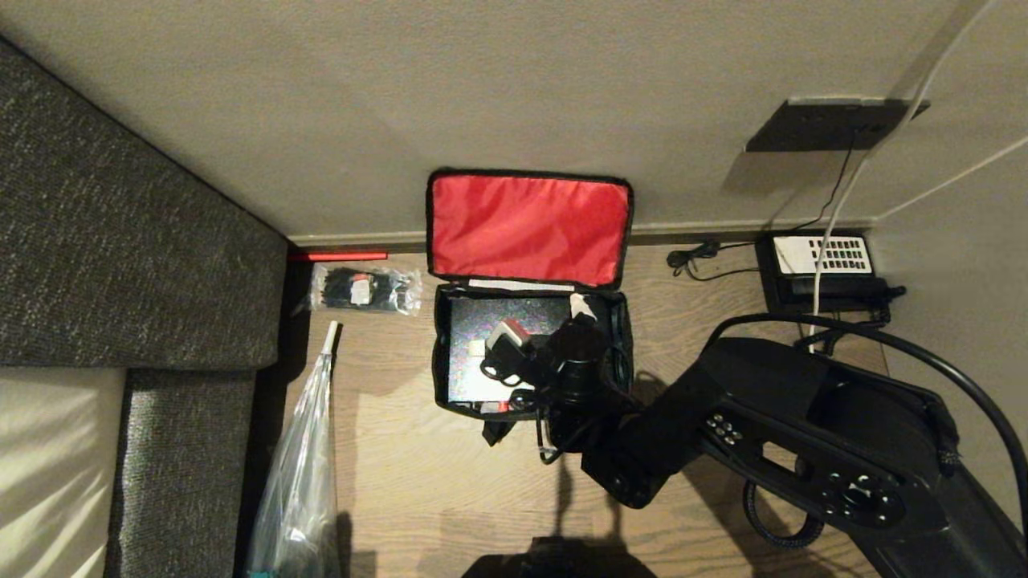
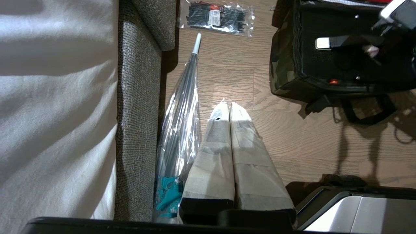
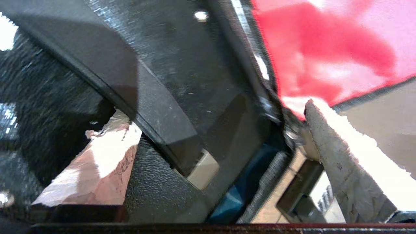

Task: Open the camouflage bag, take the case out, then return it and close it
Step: Grip the handle

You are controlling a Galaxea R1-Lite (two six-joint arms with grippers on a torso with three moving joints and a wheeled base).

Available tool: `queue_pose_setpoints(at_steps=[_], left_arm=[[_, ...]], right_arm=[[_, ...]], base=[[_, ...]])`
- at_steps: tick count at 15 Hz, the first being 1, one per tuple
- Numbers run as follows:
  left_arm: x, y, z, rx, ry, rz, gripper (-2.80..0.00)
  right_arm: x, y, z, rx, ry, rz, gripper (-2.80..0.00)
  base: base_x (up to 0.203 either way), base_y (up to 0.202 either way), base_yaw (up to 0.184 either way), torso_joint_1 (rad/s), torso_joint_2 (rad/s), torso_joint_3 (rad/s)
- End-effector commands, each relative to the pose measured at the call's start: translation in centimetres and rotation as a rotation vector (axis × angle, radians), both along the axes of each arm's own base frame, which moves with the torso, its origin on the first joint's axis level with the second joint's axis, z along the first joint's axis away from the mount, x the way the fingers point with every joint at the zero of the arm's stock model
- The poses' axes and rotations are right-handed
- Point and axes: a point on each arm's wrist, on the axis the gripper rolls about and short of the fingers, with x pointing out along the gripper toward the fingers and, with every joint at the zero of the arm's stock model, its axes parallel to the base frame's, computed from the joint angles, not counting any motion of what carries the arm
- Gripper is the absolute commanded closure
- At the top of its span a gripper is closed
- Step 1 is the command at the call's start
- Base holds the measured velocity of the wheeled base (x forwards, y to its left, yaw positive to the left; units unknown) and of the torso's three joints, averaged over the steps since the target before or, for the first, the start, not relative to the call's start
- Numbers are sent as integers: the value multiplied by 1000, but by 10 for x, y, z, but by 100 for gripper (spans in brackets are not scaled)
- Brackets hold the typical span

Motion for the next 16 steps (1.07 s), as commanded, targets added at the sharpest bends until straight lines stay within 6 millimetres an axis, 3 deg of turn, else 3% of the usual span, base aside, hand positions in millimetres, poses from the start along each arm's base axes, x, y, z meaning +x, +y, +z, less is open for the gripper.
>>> queue_pose_setpoints(at_steps=[1, 10, 16], left_arm=[[0, 0, -1, 0, 1, 1, 0], [0, 0, -1, 0, 1, 2, 0], [0, 0, -1, 0, 1, 1, 0]], right_arm=[[0, 0, 8, 13, -23, -6, -280], [6, 4, 33, 67, -81, -24, -280], [9, 3, 21, 28, -60, -29, -280]], base=[[0, 0, 0, 0, 0, 0], [0, 0, 0, 0, 0, 0], [0, 0, 0, 0, 0, 0]])
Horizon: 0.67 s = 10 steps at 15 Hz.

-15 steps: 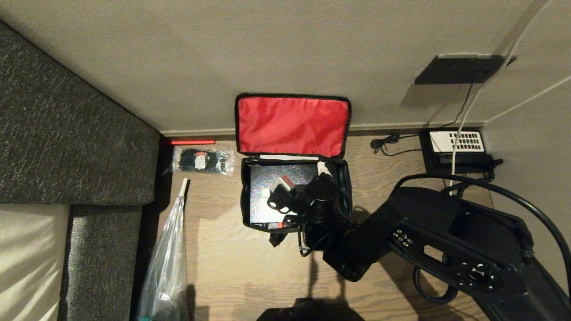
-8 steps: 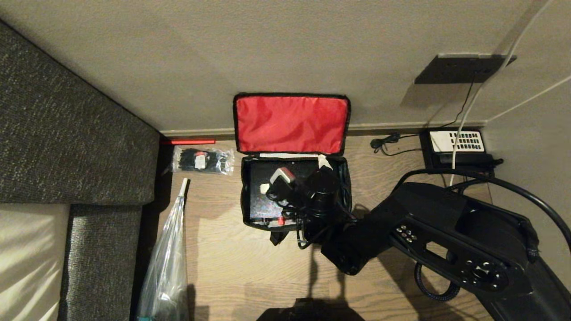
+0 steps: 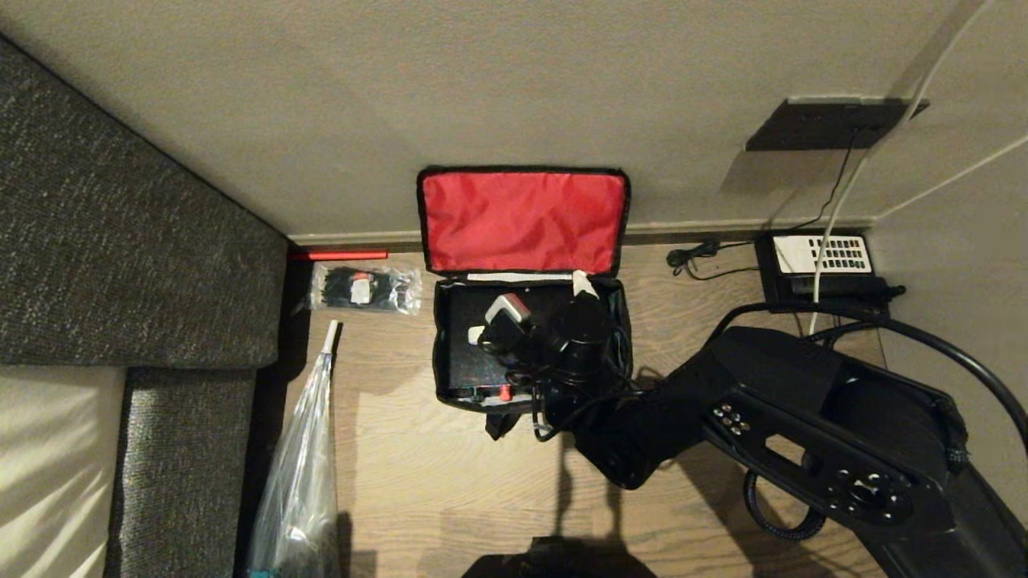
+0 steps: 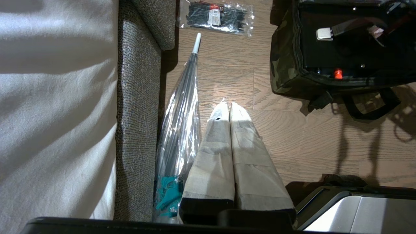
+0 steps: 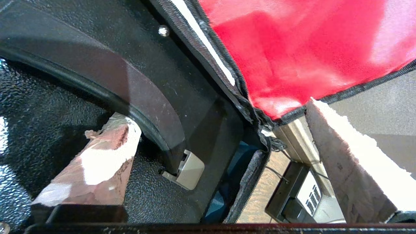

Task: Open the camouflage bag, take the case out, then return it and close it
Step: Grip the handle

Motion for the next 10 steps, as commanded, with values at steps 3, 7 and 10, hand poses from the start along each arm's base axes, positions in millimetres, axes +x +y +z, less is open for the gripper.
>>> queue_pose_setpoints(at_steps=[3, 7, 10], left_arm=[[0, 0, -1, 0, 1, 1, 0], [0, 0, -1, 0, 1, 1, 0], [0, 0, -1, 0, 1, 1, 0]], right_arm=[[4, 2, 0, 2, -8, -9, -280], [17, 0, 12, 20, -46, -64, -280], [26, -4, 16, 14, -47, -86, -280]], base=[[0, 0, 0, 0, 0, 0], [0, 0, 0, 0, 0, 0], [0, 0, 0, 0, 0, 0]])
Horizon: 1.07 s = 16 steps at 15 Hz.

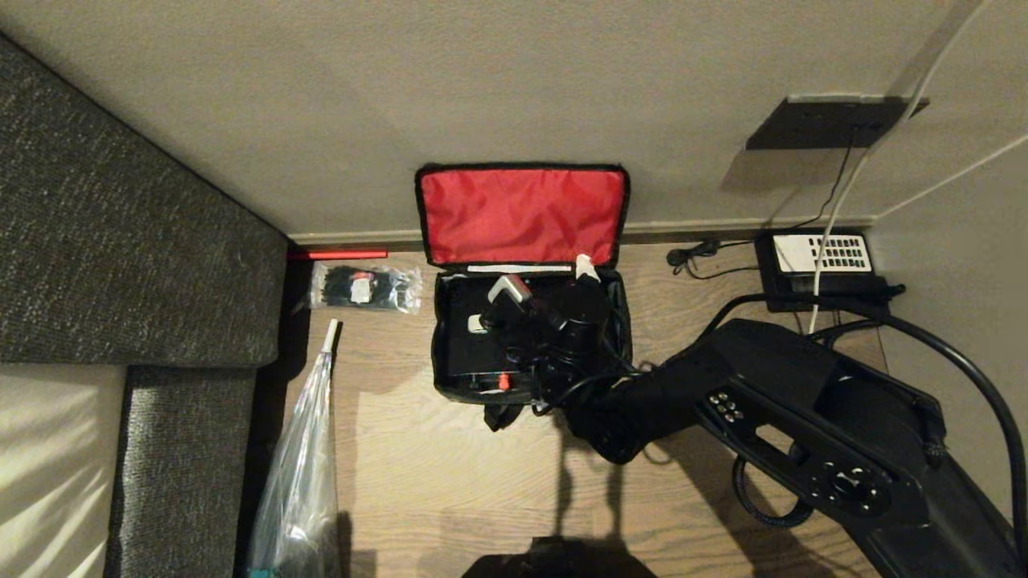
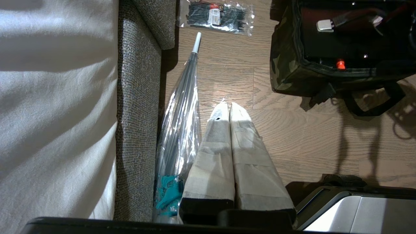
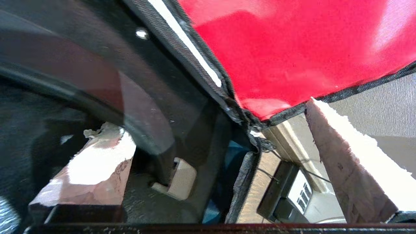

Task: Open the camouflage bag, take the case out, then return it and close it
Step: Grip the handle

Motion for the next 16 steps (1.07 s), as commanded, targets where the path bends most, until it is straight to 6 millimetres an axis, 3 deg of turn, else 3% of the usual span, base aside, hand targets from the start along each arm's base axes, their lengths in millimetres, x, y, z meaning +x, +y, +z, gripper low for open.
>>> queue_pose_setpoints(at_steps=[1, 11, 12, 16], left_arm=[[0, 0, -1, 0, 1, 1, 0], [0, 0, -1, 0, 1, 1, 0], [0, 0, -1, 0, 1, 1, 0], [0, 0, -1, 0, 1, 1, 0]], right_arm=[[4, -2, -5, -13, 3, -12, -280], [15, 1, -23, -42, 2, -10, -280], [15, 1, -24, -53, 6, -3, 0], [14, 2, -29, -57, 10, 14, 0]], base=[[0, 0, 0, 0, 0, 0], [0, 0, 0, 0, 0, 0], [0, 0, 0, 0, 0, 0], [0, 0, 0, 0, 0, 0]])
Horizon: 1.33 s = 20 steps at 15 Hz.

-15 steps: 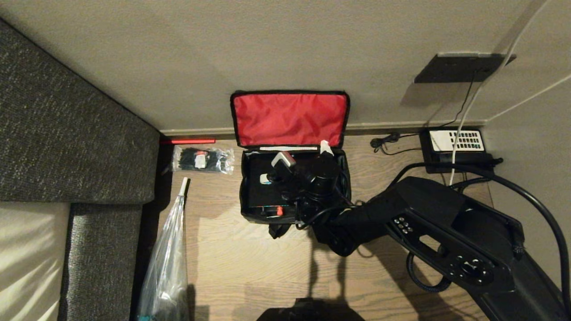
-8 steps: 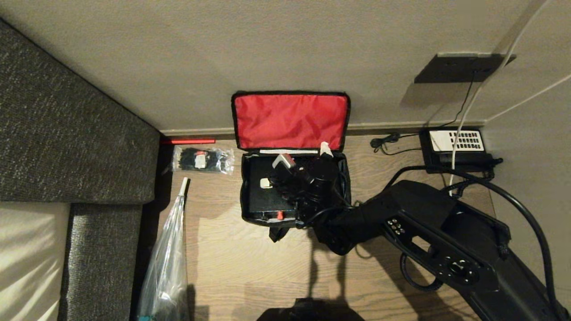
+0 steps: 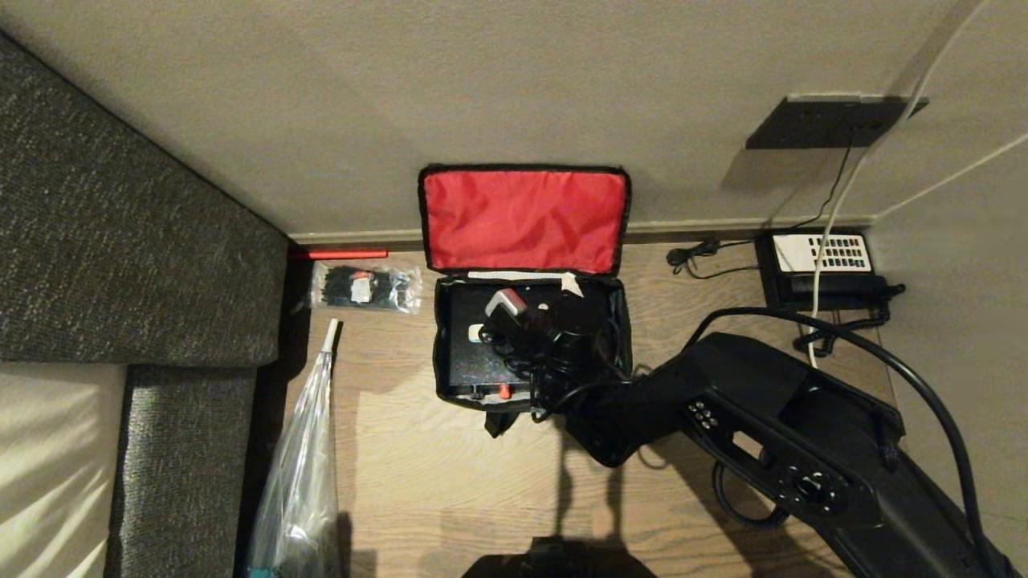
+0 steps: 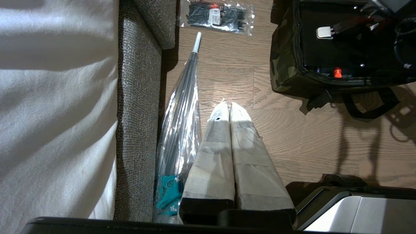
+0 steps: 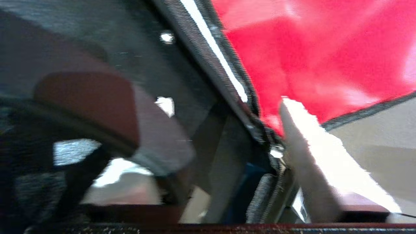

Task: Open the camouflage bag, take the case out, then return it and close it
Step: Grip the handle, then lift the black box

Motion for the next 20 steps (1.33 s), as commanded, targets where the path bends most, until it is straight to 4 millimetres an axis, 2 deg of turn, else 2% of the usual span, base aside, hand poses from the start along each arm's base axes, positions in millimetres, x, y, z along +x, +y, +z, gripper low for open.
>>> queue_pose_setpoints(at_steps=[1, 5, 9, 12, 16, 20], left_arm=[[0, 0, -1, -1, 1, 1, 0], [0, 0, -1, -1, 1, 1, 0], [0, 0, -1, -1, 1, 1, 0], [0, 0, -1, -1, 1, 1, 0], [0, 0, -1, -1, 1, 1, 0], [0, 0, -1, -1, 1, 1, 0]], right_arm=[[-1, 1, -2, -2, 0, -2, 0], [-9, 8, -4, 27, 1, 17, 0], [-14, 8, 8, 40, -15, 23, 0], [-35, 4, 2, -3, 30, 44, 0], [-73, 29, 33, 18, 1, 129, 0], [-84, 32, 50, 41, -14, 139, 0]], base=[[0, 0, 0, 0, 0, 0], [0, 0, 0, 0, 0, 0], [0, 0, 0, 0, 0, 0], [0, 0, 0, 0, 0, 0], [0, 0, 0, 0, 0, 0], [0, 0, 0, 0, 0, 0]])
